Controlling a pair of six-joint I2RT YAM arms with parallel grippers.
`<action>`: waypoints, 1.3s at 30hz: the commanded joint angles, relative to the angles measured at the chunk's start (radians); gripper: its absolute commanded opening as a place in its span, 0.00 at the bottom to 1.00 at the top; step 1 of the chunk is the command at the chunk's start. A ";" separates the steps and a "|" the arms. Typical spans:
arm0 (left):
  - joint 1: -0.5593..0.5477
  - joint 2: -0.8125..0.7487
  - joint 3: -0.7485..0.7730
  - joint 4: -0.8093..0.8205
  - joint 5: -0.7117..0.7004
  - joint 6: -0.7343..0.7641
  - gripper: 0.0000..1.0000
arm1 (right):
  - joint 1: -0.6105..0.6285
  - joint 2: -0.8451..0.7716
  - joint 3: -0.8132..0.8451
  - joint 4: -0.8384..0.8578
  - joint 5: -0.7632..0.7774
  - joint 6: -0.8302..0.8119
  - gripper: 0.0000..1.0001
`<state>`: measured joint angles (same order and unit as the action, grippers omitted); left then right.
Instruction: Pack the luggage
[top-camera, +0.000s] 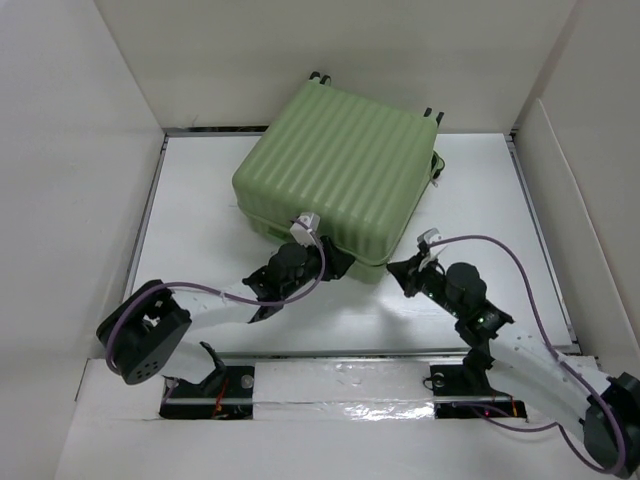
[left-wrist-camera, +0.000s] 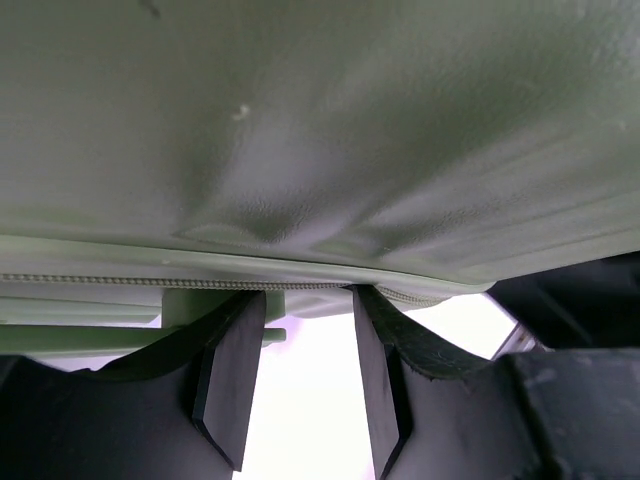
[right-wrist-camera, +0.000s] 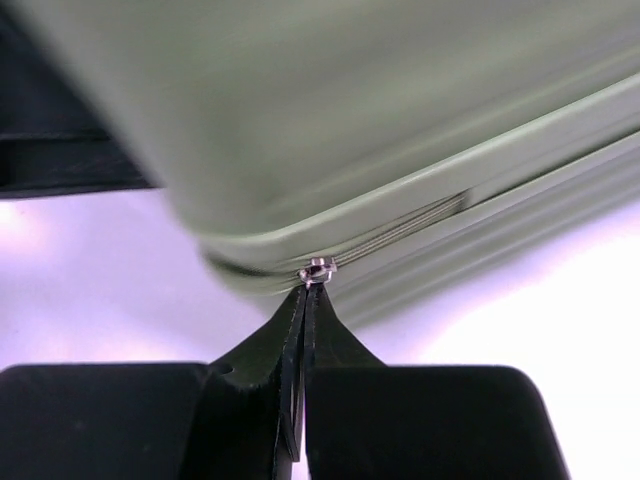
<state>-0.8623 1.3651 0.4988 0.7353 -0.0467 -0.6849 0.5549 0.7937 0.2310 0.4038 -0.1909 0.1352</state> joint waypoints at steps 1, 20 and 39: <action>0.003 0.048 0.125 0.131 -0.012 0.010 0.38 | 0.184 -0.083 0.017 -0.170 0.023 0.072 0.00; -0.037 -0.152 0.083 -0.111 -0.138 0.071 0.59 | 0.557 0.274 0.192 0.141 0.542 0.268 0.00; 0.942 -0.180 0.245 -0.254 0.032 -0.295 0.55 | 0.442 0.095 0.122 0.044 0.374 0.207 0.00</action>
<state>0.0170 1.0492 0.6506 0.4633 -0.2657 -0.8974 1.0050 0.9482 0.3534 0.3584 0.3016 0.3416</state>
